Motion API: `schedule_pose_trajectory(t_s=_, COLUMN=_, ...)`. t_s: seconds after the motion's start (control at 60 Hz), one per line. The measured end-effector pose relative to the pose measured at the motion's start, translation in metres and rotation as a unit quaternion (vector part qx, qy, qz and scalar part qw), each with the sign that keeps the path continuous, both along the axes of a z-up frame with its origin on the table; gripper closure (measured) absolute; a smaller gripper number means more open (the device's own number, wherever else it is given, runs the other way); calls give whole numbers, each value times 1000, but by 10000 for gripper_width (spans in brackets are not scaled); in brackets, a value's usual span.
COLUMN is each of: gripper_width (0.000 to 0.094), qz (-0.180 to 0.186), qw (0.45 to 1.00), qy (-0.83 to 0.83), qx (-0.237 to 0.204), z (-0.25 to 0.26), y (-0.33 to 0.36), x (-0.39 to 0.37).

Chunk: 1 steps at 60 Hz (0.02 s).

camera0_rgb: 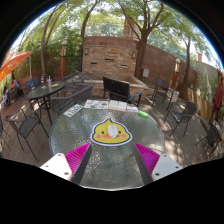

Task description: Arrange mouse

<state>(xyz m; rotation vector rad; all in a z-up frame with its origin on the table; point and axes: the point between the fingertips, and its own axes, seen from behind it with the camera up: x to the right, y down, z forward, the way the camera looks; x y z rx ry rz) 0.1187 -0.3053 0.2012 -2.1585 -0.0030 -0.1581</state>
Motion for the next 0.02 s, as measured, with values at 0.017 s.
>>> schedule_pose_trajectory(t_s=0.017, gripper_width=72, qz=1, qw=1000, qy=0, qx=0, z=1, y=-1, x=-1)
